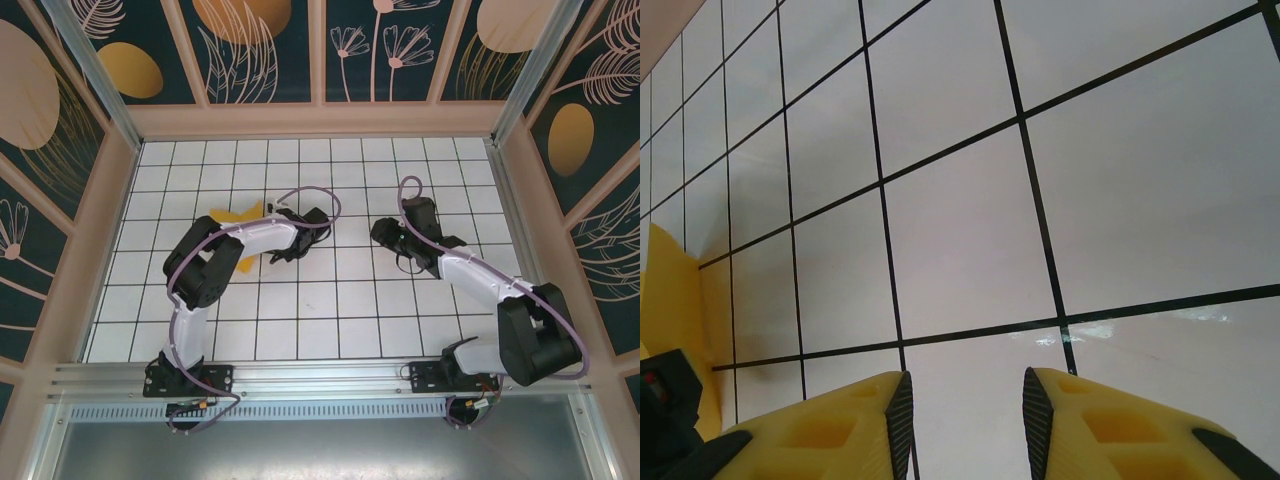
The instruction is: Fold a paper plane with a square sheet of paper (pick it up from the middle)
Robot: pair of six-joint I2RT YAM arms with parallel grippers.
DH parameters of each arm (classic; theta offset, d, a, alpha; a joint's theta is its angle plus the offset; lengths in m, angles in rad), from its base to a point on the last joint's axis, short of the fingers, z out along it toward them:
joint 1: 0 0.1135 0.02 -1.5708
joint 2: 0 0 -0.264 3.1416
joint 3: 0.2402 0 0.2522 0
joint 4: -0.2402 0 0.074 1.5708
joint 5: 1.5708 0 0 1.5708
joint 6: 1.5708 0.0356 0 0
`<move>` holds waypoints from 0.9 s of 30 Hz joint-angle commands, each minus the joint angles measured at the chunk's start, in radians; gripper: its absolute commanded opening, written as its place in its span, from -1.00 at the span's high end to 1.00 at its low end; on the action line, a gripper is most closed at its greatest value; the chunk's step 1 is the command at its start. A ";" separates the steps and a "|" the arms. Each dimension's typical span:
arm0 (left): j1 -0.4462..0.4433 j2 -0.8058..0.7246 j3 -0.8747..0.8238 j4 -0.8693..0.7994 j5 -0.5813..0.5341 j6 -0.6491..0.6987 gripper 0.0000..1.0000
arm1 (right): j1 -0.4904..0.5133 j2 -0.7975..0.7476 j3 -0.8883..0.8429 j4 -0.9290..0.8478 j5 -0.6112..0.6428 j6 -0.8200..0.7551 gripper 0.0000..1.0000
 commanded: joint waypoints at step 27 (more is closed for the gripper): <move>-0.031 -0.440 -0.193 0.457 0.560 0.029 -0.17 | 0.019 0.043 0.002 0.053 -0.142 -0.004 0.08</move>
